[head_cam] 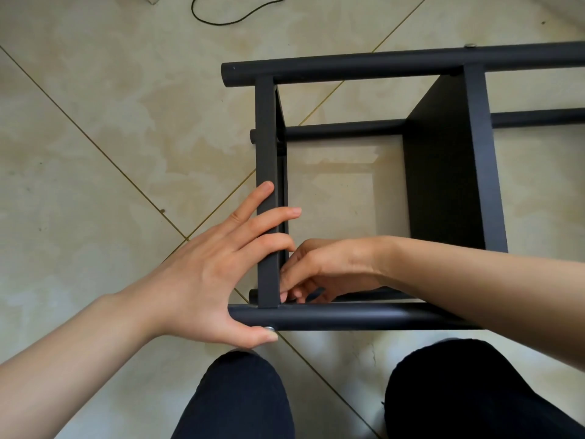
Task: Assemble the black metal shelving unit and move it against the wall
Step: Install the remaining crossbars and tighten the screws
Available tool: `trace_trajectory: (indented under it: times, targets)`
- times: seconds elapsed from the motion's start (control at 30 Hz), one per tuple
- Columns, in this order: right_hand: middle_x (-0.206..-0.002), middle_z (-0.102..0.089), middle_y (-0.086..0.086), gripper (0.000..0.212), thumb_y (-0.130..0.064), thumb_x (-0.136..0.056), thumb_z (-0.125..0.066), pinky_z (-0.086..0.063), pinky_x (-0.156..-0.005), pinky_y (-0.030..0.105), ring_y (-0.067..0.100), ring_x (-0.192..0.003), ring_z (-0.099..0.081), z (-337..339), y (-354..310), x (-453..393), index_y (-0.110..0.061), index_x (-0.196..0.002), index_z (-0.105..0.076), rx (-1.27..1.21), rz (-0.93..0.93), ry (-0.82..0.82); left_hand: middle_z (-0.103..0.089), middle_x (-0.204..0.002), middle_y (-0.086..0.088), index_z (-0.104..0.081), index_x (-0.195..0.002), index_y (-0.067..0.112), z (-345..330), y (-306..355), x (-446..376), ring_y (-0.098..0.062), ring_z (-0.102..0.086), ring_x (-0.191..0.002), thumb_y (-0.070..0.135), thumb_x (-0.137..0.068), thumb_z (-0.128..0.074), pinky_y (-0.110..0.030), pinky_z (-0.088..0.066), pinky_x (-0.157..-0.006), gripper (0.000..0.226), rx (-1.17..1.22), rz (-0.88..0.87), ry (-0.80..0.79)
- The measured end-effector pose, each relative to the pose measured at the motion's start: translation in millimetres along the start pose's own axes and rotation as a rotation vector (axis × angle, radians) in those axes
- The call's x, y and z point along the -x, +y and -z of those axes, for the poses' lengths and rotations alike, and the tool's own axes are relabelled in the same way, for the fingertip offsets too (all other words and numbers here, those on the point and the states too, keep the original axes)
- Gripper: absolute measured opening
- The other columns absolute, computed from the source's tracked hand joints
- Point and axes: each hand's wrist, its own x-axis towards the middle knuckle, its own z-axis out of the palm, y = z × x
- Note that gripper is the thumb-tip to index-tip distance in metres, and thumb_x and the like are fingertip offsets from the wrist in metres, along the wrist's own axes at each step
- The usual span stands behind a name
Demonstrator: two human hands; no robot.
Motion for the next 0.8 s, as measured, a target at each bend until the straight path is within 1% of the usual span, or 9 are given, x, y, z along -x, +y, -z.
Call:
trace_trajectory:
  times: [0.1, 0.17, 0.27, 0.37, 0.47, 0.57, 0.63, 0.67, 0.8]
  targets:
    - [-0.076, -0.057, 0.002, 0.015, -0.012, -0.092, -0.061, -0.043, -0.084, 0.036, 0.014, -0.071, -0.052, -3.0, 0.2, -1.3, -0.014, -0.079, -0.067, -0.039, 0.022, 0.003, -0.02, -0.164, 0.011, -0.05, -0.131, 0.023, -0.1, -0.2, -0.1, -0.024, 0.001, -0.156, 0.067, -0.065, -0.072, -0.029, -0.044, -0.094, 0.082, 0.003, 0.002, -0.003]
    - [-0.078, -0.056, 0.003, 0.015, -0.011, -0.093, -0.058, -0.041, -0.088, 0.038, 0.015, -0.072, -0.051, -3.1, 0.4, -1.7, -0.012, -0.079, -0.064, -0.081, 0.019, -0.011, -0.02, -0.164, 0.012, -0.049, -0.132, 0.024, -0.3, -0.6, -0.1, -0.024, 0.001, -0.156, 0.067, -0.065, -0.072, -0.028, -0.043, -0.094, 0.082, 0.003, -0.002, 0.0]
    - [-0.073, -0.056, 0.0, 0.012, -0.012, -0.093, -0.055, -0.037, -0.089, 0.037, 0.014, -0.071, -0.05, -1.2, 0.2, 0.0, -0.01, -0.084, -0.062, -0.115, -0.008, -0.052, -0.021, -0.164, 0.011, -0.049, -0.132, 0.023, -1.0, -1.1, -0.1, -0.024, 0.001, -0.156, 0.067, -0.066, -0.071, -0.03, -0.04, -0.098, 0.082, -0.007, -0.01, 0.004]
    - [-0.068, -0.056, -0.001, 0.024, -0.01, -0.092, -0.057, -0.038, -0.089, 0.037, 0.014, -0.07, -0.051, 0.2, 0.8, 0.3, -0.015, -0.071, -0.066, -0.102, -0.008, -0.047, -0.021, -0.164, 0.01, -0.051, -0.131, 0.022, -1.4, -1.6, -0.2, -0.025, 0.0, -0.156, 0.067, -0.065, -0.072, -0.031, -0.039, -0.1, 0.082, -0.009, -0.009, 0.004]
    - [-0.065, -0.054, -0.001, 0.021, -0.011, -0.092, -0.061, -0.041, -0.085, 0.037, 0.014, -0.068, -0.051, -0.9, 0.8, -1.6, -0.014, -0.071, -0.066, -0.046, -0.007, -0.02, -0.021, -0.164, 0.01, -0.05, -0.132, 0.022, -1.5, -1.8, -0.4, -0.025, 0.0, -0.156, 0.066, -0.065, -0.072, -0.032, -0.042, -0.099, 0.083, -0.004, -0.01, 0.006]
    - [-0.073, -0.056, 0.001, 0.019, -0.011, -0.092, -0.059, -0.041, -0.088, 0.038, 0.014, -0.071, -0.051, -1.1, 1.3, -2.8, -0.014, -0.075, -0.065, -0.075, -0.001, -0.026, -0.021, -0.164, 0.011, -0.049, -0.132, 0.023, -1.1, -1.1, -0.3, -0.025, 0.0, -0.156, 0.067, -0.065, -0.072, -0.035, -0.045, -0.098, 0.083, 0.0, -0.009, 0.006]
    - [-0.081, -0.057, 0.003, 0.016, -0.009, -0.092, -0.056, -0.038, -0.092, 0.039, 0.015, -0.075, -0.051, -0.2, 1.3, -2.0, -0.013, -0.078, -0.063, -0.113, 0.004, -0.053, -0.021, -0.164, 0.011, -0.049, -0.132, 0.023, -1.0, -1.2, 0.0, -0.025, 0.0, -0.156, 0.067, -0.065, -0.072, -0.036, -0.046, -0.098, 0.083, 0.002, -0.008, 0.006]
    - [-0.081, -0.057, 0.003, 0.017, -0.009, -0.092, -0.056, -0.038, -0.093, 0.039, 0.015, -0.076, -0.051, 0.2, 1.5, -1.7, -0.013, -0.078, -0.063, -0.118, 0.008, -0.064, -0.021, -0.164, 0.011, -0.049, -0.132, 0.023, -1.1, -1.3, 0.0, -0.025, 0.0, -0.156, 0.066, -0.065, -0.072, -0.036, -0.046, -0.098, 0.083, 0.004, -0.007, 0.005]
    - [-0.068, -0.056, 0.001, 0.033, -0.011, -0.093, -0.061, -0.041, -0.089, 0.038, 0.017, -0.075, -0.052, 1.0, 2.4, -1.8, -0.018, -0.062, -0.069, -0.061, 0.018, -0.048, -0.02, -0.164, 0.011, -0.05, -0.134, 0.023, -1.2, -1.5, 0.3, -0.025, 0.001, -0.156, 0.067, -0.065, -0.072, -0.036, -0.045, -0.1, 0.084, -0.002, -0.006, 0.001]
